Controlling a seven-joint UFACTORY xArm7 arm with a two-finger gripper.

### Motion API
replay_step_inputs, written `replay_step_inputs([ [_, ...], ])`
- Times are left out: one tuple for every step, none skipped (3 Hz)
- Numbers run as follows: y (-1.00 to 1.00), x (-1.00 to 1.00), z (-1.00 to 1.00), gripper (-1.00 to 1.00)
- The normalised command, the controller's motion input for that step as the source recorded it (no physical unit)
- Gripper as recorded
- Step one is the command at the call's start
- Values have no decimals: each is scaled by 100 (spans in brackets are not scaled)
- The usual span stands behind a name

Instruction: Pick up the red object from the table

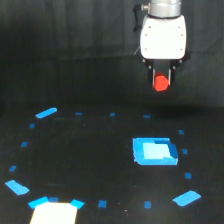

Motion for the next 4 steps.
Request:
replay_step_inputs([
  [17, 12, 100, -100],
  [-3, 28, 100, -100],
  [-17, -17, 100, -100],
  [-6, -13, 0, -100],
])
